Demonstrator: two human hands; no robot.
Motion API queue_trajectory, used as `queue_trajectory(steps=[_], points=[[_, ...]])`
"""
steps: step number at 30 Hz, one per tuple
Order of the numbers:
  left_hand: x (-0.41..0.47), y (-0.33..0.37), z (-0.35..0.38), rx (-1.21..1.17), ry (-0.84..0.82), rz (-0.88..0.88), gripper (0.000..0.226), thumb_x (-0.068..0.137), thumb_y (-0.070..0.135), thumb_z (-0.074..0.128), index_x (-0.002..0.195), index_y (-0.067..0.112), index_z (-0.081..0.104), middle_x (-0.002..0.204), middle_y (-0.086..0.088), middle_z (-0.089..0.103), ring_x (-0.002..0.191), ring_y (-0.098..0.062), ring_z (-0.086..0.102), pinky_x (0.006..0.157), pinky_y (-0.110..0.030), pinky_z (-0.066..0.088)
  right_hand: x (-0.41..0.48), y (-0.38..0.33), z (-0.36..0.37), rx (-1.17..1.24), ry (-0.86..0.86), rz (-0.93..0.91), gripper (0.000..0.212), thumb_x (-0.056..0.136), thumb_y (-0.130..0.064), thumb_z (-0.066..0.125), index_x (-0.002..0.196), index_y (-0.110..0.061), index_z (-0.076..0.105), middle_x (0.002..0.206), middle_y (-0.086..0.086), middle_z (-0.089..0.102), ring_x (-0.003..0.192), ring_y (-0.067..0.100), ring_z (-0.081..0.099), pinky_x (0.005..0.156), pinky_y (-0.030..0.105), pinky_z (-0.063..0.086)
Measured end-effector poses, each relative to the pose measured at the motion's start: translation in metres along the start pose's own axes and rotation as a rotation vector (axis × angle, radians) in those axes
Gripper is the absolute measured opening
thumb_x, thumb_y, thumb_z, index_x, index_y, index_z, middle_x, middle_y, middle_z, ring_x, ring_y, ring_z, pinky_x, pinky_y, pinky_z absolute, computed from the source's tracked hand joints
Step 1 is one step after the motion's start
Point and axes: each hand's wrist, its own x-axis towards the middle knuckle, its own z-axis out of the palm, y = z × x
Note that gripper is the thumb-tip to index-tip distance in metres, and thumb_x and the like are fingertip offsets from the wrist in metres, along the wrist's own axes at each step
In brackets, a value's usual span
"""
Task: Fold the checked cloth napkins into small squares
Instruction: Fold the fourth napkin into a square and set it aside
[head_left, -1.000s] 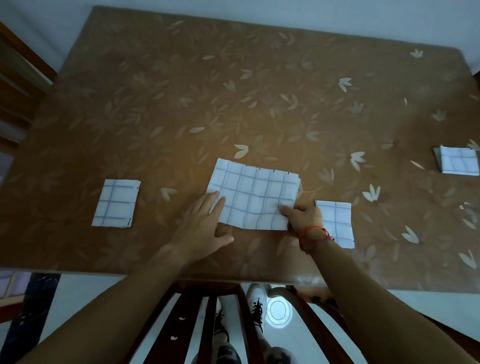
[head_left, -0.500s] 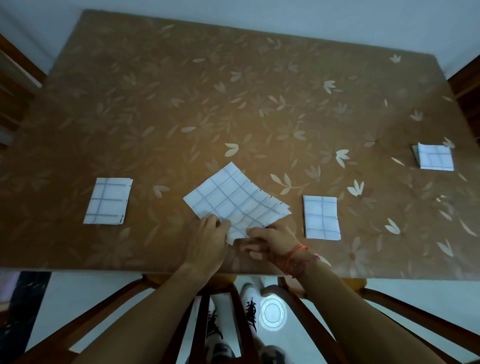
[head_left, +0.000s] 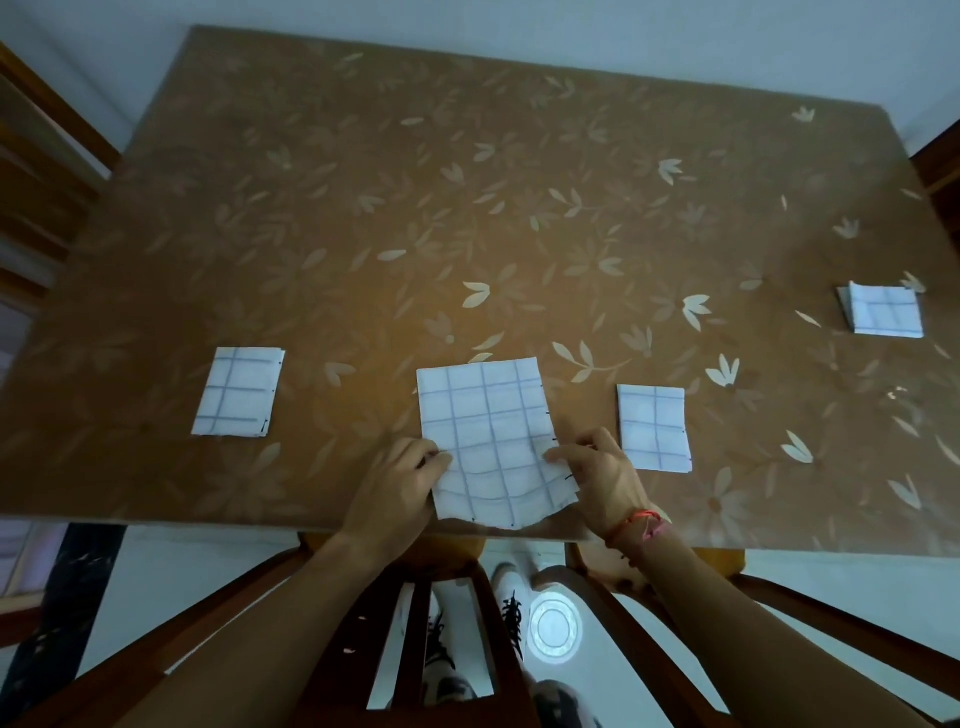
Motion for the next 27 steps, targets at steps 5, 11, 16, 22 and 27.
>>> queue_trajectory(steps=[5, 11, 16, 22, 27], points=[[-0.007, -0.005, -0.001, -0.014, 0.045, -0.037, 0.029, 0.074, -0.001, 0.065, 0.101, 0.007, 0.07, 0.102, -0.005, 0.066, 0.102, -0.023, 0.053, 0.077, -0.042, 0.051, 0.022, 0.023, 0.022, -0.094, -0.002, -0.137, 0.028, 0.057, -0.015, 0.073, 0.084, -0.02, 0.074, 0.116, -0.002, 0.061, 0.096, 0.012, 0.056, 0.078, 0.025, 0.051], [-0.004, -0.009, -0.004, -0.047, 0.085, -0.115, 0.019, 0.08, 0.011, 0.072, 0.099, 0.013, 0.071, 0.097, 0.001, 0.068, 0.099, -0.018, 0.054, 0.081, -0.039, 0.047, 0.022, 0.029, 0.024, 0.055, -0.125, 0.095, 0.024, 0.072, -0.013, 0.07, 0.093, -0.024, 0.071, 0.115, 0.013, 0.066, 0.085, 0.028, 0.062, 0.083, 0.033, 0.053], [0.003, -0.012, -0.007, -0.098, 0.078, -0.217, 0.025, 0.093, 0.033, 0.051, 0.09, 0.018, 0.07, 0.084, 0.006, 0.067, 0.086, -0.015, 0.057, 0.074, -0.031, 0.038, 0.046, 0.055, 0.044, 0.132, -0.151, 0.228, 0.032, 0.064, -0.043, 0.08, 0.074, -0.019, 0.064, 0.078, 0.002, 0.068, 0.072, 0.019, 0.065, 0.06, 0.026, 0.052], [0.021, -0.013, -0.013, -0.147, 0.102, -0.296, 0.023, 0.093, 0.024, 0.059, 0.071, 0.017, 0.057, 0.064, 0.007, 0.052, 0.062, -0.009, 0.045, 0.061, -0.029, 0.035, 0.044, 0.0, 0.009, 0.149, 0.085, -0.027, 0.02, 0.082, -0.036, 0.069, 0.081, -0.016, 0.069, 0.066, -0.005, 0.061, 0.061, 0.014, 0.056, 0.048, 0.013, 0.032], [0.035, -0.02, -0.011, -0.204, 0.075, -0.385, 0.016, 0.092, 0.031, 0.055, 0.083, 0.02, 0.062, 0.069, 0.007, 0.06, 0.067, -0.015, 0.057, 0.069, -0.04, 0.051, 0.065, -0.005, 0.009, 0.213, 0.112, 0.029, 0.026, 0.082, -0.039, 0.069, 0.09, -0.015, 0.072, 0.073, -0.008, 0.063, 0.068, 0.011, 0.058, 0.049, 0.01, 0.031]])
